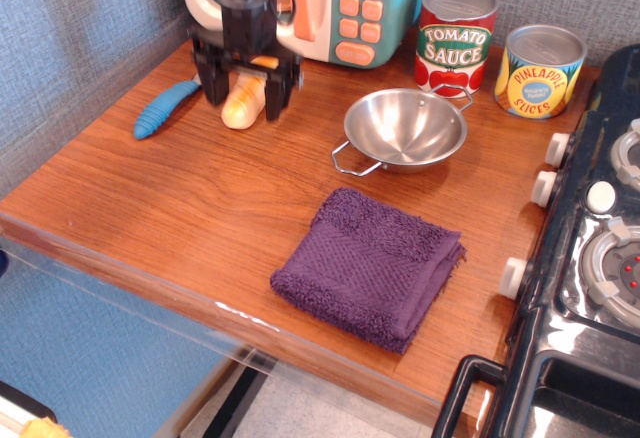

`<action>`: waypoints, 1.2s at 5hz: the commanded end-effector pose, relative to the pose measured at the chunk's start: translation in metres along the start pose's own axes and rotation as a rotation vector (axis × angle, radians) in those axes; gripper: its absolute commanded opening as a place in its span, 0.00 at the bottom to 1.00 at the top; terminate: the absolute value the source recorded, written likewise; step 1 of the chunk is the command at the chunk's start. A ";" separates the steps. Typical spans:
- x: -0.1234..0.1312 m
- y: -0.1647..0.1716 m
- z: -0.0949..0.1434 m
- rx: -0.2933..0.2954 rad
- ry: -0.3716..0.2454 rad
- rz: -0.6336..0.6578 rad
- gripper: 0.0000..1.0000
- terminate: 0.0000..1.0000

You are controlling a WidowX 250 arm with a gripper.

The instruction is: Move the brad under the microwave

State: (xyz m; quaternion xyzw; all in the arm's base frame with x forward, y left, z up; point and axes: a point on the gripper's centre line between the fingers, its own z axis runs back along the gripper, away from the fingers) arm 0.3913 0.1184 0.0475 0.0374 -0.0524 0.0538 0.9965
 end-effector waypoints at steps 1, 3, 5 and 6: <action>-0.031 0.018 0.084 -0.046 -0.093 -0.016 1.00 0.00; -0.053 0.014 0.079 -0.011 -0.071 -0.070 1.00 0.00; -0.053 0.014 0.079 -0.011 -0.071 -0.070 1.00 0.00; -0.053 0.014 0.079 -0.011 -0.071 -0.070 1.00 1.00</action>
